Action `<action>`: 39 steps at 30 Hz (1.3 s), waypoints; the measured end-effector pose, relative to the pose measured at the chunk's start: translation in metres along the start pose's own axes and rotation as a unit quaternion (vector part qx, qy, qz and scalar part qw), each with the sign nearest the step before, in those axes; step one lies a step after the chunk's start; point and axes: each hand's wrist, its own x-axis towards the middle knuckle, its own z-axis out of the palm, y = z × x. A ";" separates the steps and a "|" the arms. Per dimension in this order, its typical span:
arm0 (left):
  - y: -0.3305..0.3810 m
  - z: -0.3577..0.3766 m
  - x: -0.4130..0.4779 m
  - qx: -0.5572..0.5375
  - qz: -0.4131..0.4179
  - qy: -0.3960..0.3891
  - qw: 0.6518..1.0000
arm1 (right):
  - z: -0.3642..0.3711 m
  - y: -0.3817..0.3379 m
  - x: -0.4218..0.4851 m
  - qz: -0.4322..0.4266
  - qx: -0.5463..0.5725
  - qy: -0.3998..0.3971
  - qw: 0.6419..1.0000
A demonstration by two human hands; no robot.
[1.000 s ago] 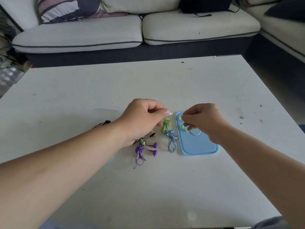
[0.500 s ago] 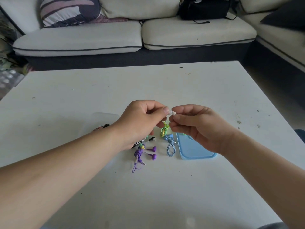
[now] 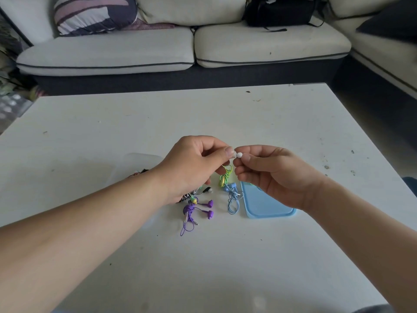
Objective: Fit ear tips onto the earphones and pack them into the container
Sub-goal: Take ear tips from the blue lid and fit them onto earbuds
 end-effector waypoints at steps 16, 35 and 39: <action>0.007 0.000 -0.006 0.012 0.003 -0.003 1.000 | 0.001 -0.001 -0.002 -0.020 -0.013 0.007 1.000; 0.006 0.003 -0.005 0.013 0.010 0.043 0.999 | 0.008 0.001 0.000 -0.014 0.041 0.046 0.998; 0.007 0.004 -0.004 0.006 0.009 0.056 0.998 | 0.010 0.001 0.000 -0.021 0.036 0.039 0.998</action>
